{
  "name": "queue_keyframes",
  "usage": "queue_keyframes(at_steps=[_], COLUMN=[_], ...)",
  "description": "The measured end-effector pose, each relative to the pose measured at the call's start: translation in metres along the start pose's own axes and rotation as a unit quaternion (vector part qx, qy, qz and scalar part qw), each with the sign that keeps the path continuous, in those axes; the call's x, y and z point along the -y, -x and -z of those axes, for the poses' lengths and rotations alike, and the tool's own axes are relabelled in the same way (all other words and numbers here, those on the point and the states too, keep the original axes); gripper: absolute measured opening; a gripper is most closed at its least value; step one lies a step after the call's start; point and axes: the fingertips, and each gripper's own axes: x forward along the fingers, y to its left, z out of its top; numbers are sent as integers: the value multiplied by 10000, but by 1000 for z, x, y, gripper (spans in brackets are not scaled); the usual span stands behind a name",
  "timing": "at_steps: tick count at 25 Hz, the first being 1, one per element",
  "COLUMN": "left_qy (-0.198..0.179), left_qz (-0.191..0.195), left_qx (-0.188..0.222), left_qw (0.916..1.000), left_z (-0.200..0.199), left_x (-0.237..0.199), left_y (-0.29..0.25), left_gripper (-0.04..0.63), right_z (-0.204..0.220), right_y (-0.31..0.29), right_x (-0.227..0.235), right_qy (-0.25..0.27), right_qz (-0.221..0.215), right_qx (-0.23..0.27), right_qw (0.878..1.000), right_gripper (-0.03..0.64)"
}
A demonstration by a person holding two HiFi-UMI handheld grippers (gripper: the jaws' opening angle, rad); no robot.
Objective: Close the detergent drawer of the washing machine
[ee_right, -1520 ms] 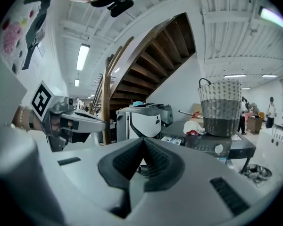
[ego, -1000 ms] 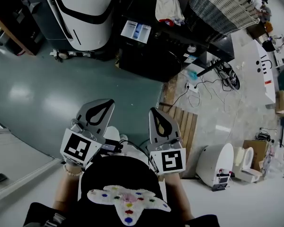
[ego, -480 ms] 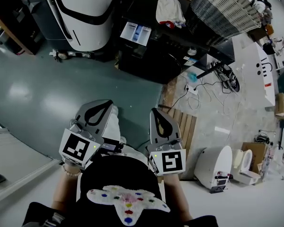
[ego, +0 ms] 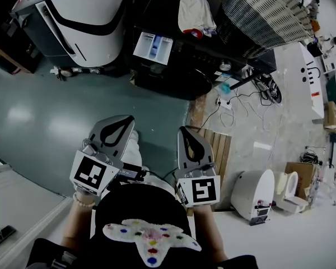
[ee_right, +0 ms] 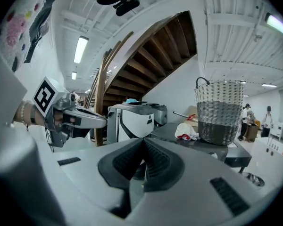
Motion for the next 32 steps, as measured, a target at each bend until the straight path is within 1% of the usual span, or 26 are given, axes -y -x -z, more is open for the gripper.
queue_keyframes(at_steps=[8,15,19,26,32], left_qy=[67,15,36,68,89], left_qz=[165,383,443,583,654], left_qx=[-18,-62,-90,-119,-218], left_qw=[9998,9992,9990,9982,9976], left_z=[-9,-17,-17,-15,-9], left_x=[-59,-111,-136,-166,-178], left_y=[-45,-85,-104,-123,-128], left_gripper=[9,9,9,9,9], right_z=[-11,-26,-28,-32,-35], right_y=[-65,-125,-153,-188,-199], right_x=[22,40,47,54,52], right_qy=[-77,-74,-108,-123,-82], right_qz=[154,315,397,539,606], right_qx=[-137,-179,-237,-316,-330], right_qw=[9998,9993,9989,9980,9976], right_gripper=[5,5,5,5,5])
